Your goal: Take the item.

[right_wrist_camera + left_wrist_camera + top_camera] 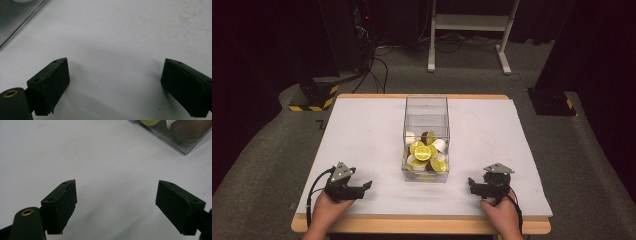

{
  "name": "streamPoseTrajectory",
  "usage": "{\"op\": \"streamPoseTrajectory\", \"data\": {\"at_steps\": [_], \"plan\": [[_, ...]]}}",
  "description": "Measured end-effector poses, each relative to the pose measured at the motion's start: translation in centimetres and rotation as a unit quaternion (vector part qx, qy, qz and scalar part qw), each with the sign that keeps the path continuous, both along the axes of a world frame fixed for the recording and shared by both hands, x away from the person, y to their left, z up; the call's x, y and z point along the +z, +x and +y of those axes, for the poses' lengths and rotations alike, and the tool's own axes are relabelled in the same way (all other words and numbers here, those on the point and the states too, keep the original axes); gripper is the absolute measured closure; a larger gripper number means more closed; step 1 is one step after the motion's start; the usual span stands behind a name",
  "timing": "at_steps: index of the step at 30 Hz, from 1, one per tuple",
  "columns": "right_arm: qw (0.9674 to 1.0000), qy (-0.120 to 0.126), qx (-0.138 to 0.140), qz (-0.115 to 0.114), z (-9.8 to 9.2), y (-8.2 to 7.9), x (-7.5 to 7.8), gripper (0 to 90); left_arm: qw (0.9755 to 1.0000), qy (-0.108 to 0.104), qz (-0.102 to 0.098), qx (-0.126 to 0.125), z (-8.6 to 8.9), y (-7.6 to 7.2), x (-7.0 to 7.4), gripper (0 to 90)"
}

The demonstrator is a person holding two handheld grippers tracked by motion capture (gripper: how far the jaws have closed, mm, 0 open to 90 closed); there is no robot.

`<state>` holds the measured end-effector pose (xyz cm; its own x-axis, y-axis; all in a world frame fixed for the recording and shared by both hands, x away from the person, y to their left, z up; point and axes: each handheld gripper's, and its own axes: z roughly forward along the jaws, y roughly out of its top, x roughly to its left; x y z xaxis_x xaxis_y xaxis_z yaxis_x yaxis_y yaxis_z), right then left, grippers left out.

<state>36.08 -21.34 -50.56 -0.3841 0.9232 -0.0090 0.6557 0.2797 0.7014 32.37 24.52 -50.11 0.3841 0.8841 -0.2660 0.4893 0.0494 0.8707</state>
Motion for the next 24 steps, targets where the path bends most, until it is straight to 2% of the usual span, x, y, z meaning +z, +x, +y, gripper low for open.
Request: {"op": "streamPoseTrajectory", "data": {"at_steps": [1, 4, 7, 11, 12, 13, 19, 24], "plan": [[1.0000, 0.000, 0.000, 0.000, 0.0, 0.0, 0.0, 8.1, 1.0000, -0.007, -0.006, 0.001, -0.2, 0.0, 0.2, 17.6], [1.0000, 0.000, 0.000, -0.001, 0.0, 0.0, 0.0, 8.1, 0.9999, -0.014, -0.004, -0.002, -0.2, -0.1, 0.4, 17.5], [1.0000, 0.000, 0.000, -0.001, 0.0, 0.0, 0.0, 8.1, 0.9995, -0.029, -0.010, -0.003, -0.5, 0.0, 0.6, 17.5], [1.0000, 0.000, 0.000, -0.001, 0.0, 0.0, 0.0, 8.2, 0.9994, -0.027, -0.018, -0.012, -0.6, 0.0, 0.6, 17.5], [1.0000, 0.000, 0.000, -0.001, 0.0, 0.0, 0.0, 8.1, 0.9992, -0.036, -0.018, -0.008, -0.9, 0.0, 0.6, 17.5], [1.0000, 0.000, 0.000, -0.001, 0.0, 0.0, 0.0, 8.1, 0.9993, -0.029, -0.018, -0.014, -0.9, 0.0, 0.6, 17.5], [1.0000, 0.001, 0.000, 0.000, 0.0, 0.0, 0.0, 8.1, 0.9992, -0.026, -0.017, -0.025, -1.4, 0.2, 0.6, 17.6], [1.0000, 0.001, 0.001, -0.001, 0.0, 0.0, 0.0, 8.1, 0.9990, -0.028, -0.025, -0.026, -1.8, 0.1, 0.8, 17.8]]}}
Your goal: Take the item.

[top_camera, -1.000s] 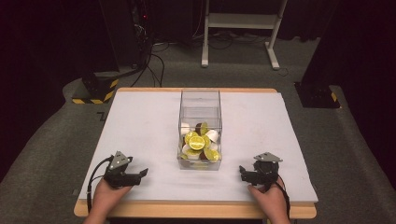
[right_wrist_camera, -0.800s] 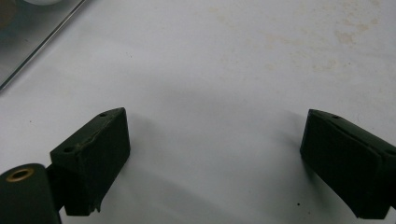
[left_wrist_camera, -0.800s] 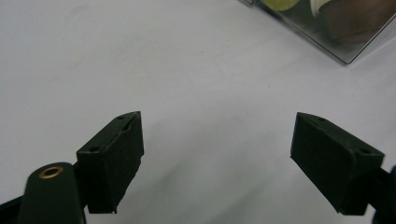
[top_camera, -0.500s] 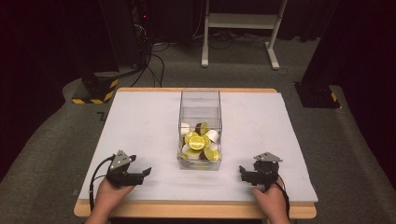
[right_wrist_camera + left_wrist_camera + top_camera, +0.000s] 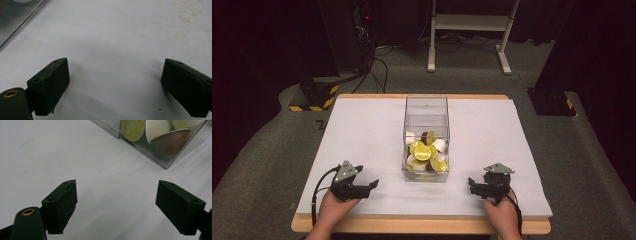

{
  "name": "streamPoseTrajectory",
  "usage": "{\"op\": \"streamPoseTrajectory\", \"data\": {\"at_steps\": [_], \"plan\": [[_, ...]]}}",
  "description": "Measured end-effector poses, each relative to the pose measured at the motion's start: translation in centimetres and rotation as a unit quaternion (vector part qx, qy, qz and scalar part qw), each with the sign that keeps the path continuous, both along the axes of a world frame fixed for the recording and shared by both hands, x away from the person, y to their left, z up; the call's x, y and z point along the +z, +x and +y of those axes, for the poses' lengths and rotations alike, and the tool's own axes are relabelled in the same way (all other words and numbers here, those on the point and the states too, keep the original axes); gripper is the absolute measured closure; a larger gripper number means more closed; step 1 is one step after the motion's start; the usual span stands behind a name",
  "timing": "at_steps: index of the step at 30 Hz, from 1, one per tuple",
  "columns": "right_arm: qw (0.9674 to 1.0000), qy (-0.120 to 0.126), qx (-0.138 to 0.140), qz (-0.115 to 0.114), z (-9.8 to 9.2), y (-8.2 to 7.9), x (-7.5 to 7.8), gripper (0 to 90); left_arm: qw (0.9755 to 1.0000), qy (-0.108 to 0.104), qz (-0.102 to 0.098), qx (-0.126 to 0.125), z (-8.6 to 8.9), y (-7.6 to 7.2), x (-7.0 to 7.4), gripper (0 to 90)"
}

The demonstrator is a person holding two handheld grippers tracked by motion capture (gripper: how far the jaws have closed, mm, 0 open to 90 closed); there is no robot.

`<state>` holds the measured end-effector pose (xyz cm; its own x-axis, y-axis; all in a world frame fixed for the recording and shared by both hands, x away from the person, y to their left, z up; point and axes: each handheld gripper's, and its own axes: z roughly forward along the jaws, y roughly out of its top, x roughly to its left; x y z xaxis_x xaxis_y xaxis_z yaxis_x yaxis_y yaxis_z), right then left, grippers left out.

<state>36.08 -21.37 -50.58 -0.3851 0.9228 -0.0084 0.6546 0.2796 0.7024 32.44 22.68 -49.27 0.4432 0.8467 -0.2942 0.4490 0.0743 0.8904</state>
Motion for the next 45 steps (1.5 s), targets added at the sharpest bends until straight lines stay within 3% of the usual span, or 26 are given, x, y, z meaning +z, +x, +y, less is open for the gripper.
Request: {"op": "streamPoseTrajectory", "data": {"at_steps": [10, 12, 15, 19, 24, 25, 33, 39, 44, 45], "plan": [[1.0000, -0.001, 0.000, -0.001, 0.0, 0.0, 0.0, 8.2, 0.9994, -0.034, -0.009, 0.002, -0.9, 0.7, 1.3, 18.5], [1.0000, -0.001, 0.000, -0.001, 0.0, 0.0, 0.0, 8.2, 0.9998, -0.018, -0.013, -0.004, -1.2, 1.0, 1.6, 18.5], [1.0000, -0.001, 0.000, -0.001, 0.0, 0.0, 0.0, 8.2, 0.9997, -0.016, -0.017, -0.001, -1.8, 1.2, 2.0, 18.5], [1.0000, -0.001, 0.000, -0.002, 0.0, 0.0, 0.0, 8.2, 0.9994, -0.030, -0.015, 0.003, -2.3, 1.5, 2.2, 18.5], [1.0000, -0.001, 0.000, -0.001, 0.0, 0.0, 0.0, 8.1, 0.9995, -0.027, -0.018, 0.001, -2.4, 1.8, 2.4, 18.5], [1.0000, 0.000, 0.000, -0.001, 0.0, 0.0, 0.0, 8.1, 0.9991, -0.037, -0.018, 0.006, -2.6, 1.8, 2.5, 18.5], [1.0000, 0.000, 0.000, 0.000, 0.0, 0.0, 0.0, 8.1, 0.9993, -0.034, -0.016, -0.003, -2.8, 1.7, 2.9, 18.8], [1.0000, -0.001, 0.000, -0.001, 0.0, 0.0, 0.0, 8.1, 0.9987, -0.048, -0.017, -0.005, -3.3, 1.6, 3.1, 19.3], [1.0000, -0.001, 0.000, -0.001, 0.0, 0.0, 0.0, 8.1, 0.9989, -0.039, -0.019, -0.016, -3.4, 1.6, 3.3, 19.6], [1.0000, -0.001, 0.000, -0.001, 0.0, 0.0, 0.0, 8.1, 0.9985, -0.051, -0.020, -0.011, -3.7, 1.6, 3.3, 19.7]]}}
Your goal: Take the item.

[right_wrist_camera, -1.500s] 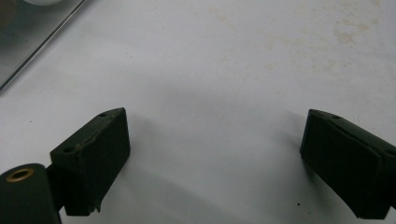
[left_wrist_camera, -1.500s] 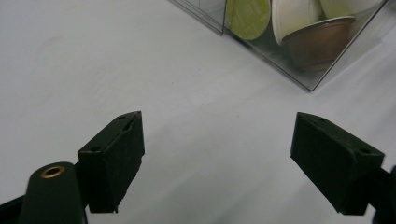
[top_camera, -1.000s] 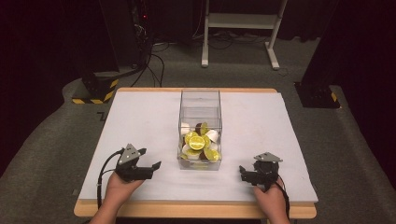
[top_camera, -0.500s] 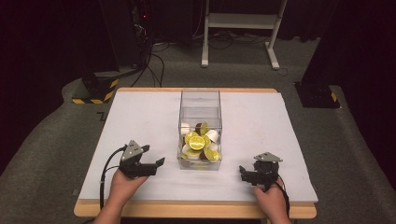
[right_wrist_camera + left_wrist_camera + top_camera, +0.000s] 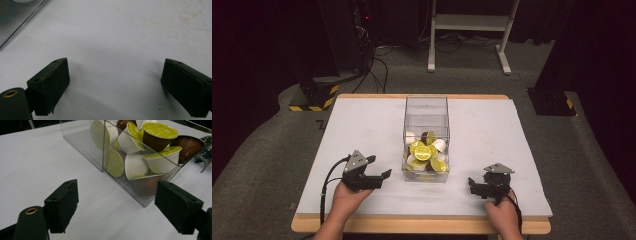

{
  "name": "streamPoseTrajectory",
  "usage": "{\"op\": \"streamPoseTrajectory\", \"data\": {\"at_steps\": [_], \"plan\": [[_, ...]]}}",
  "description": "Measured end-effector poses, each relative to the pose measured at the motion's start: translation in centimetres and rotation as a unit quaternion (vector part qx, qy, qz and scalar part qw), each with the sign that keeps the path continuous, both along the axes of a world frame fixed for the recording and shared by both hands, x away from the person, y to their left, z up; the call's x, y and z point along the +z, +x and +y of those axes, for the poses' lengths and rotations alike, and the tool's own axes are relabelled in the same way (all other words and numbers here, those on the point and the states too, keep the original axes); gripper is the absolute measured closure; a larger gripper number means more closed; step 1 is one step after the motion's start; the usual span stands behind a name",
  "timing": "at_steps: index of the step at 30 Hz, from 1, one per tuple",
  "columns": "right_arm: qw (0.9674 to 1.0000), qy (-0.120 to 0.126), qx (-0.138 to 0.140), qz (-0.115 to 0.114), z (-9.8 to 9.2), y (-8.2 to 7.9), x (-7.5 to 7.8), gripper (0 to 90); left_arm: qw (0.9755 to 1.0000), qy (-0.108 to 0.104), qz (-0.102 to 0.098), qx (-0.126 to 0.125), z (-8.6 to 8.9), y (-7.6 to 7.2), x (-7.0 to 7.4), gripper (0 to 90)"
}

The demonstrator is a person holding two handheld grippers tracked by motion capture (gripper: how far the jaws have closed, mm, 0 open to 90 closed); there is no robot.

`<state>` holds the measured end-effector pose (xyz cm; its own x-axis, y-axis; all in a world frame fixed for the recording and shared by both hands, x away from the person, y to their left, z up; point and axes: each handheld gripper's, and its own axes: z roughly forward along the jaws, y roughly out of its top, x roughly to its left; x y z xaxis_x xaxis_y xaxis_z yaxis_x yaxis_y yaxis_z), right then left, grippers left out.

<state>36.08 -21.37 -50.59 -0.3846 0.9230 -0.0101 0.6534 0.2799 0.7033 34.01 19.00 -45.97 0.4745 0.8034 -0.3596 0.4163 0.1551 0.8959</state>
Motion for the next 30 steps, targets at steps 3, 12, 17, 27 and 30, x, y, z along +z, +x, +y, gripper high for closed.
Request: {"op": "streamPoseTrajectory", "data": {"at_steps": [3, 12, 17, 27, 30], "plan": [[1.0000, 0.000, 0.000, 0.000, 0.0, 0.0, 0.0, 8.1, 0.9999, 0.011, 0.000, -0.008, -0.2, 0.0, 0.1, 19.9], [1.0000, 0.001, 0.000, 0.000, 0.0, 0.0, 0.0, 8.2, 0.9997, 0.005, -0.010, -0.020, -1.2, 0.4, 0.8, 20.4], [1.0000, 0.001, 0.000, 0.000, 0.0, 0.0, 0.0, 8.2, 0.9996, -0.003, -0.012, -0.026, -1.8, 0.6, 1.1, 20.7], [1.0000, 0.001, 0.000, 0.001, 0.0, 0.0, 0.0, 8.2, 0.9989, -0.008, -0.021, -0.042, -2.3, 0.8, 1.8, 20.7], [1.0000, 0.001, 0.000, 0.001, 0.0, 0.0, 0.0, 8.2, 0.9988, -0.009, -0.022, -0.043, -2.5, 0.9, 2.0, 20.7]]}}
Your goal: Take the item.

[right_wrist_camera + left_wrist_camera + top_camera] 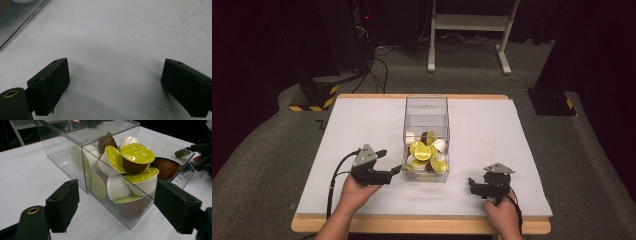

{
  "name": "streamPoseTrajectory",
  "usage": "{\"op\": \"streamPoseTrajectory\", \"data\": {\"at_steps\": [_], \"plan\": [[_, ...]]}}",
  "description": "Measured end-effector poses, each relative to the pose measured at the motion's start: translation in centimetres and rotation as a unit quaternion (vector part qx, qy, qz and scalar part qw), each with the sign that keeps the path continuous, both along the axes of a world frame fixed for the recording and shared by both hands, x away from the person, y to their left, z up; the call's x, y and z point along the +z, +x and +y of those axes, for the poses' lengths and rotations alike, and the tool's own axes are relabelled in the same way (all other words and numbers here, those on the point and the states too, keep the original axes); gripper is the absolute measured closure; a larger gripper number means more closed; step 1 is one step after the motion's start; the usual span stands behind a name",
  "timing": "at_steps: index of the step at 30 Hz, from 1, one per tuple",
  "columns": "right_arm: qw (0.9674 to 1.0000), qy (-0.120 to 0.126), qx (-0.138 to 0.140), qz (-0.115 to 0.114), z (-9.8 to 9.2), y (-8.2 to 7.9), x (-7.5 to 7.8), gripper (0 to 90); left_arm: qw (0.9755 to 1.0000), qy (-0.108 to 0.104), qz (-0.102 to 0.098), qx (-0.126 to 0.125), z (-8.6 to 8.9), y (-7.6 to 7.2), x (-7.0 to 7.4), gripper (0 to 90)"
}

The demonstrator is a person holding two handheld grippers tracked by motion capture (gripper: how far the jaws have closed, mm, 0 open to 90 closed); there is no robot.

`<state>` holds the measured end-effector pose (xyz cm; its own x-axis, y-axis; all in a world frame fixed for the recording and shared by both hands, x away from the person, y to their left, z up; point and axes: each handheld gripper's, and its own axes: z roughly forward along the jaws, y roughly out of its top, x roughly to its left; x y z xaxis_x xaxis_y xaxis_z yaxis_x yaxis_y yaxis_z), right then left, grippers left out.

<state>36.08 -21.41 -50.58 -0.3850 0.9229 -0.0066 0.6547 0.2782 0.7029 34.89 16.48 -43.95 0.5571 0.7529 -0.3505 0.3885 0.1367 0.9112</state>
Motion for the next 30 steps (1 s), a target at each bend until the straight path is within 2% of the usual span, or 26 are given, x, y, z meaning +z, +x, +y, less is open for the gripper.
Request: {"op": "streamPoseTrajectory", "data": {"at_steps": [7, 14, 20, 30], "plan": [[1.0000, 0.000, 0.000, 0.000, 0.0, 0.0, 0.0, 8.3, 0.9999, -0.001, -0.002, -0.010, -0.6, 0.0, 0.6, 20.8], [1.0000, 0.001, 0.000, 0.000, 0.0, 0.0, 0.0, 8.3, 0.9998, -0.015, -0.001, -0.012, -1.1, 0.2, 1.0, 21.0], [1.0000, 0.000, 0.000, -0.001, 0.0, 0.0, 0.0, 8.3, 0.9998, -0.005, -0.003, -0.021, -1.7, 0.5, 1.3, 21.0], [1.0000, 0.001, -0.001, -0.001, 0.0, 0.0, 0.0, 8.4, 0.9994, -0.013, 0.000, -0.033, -3.0, 1.0, 1.4, 21.0]]}}
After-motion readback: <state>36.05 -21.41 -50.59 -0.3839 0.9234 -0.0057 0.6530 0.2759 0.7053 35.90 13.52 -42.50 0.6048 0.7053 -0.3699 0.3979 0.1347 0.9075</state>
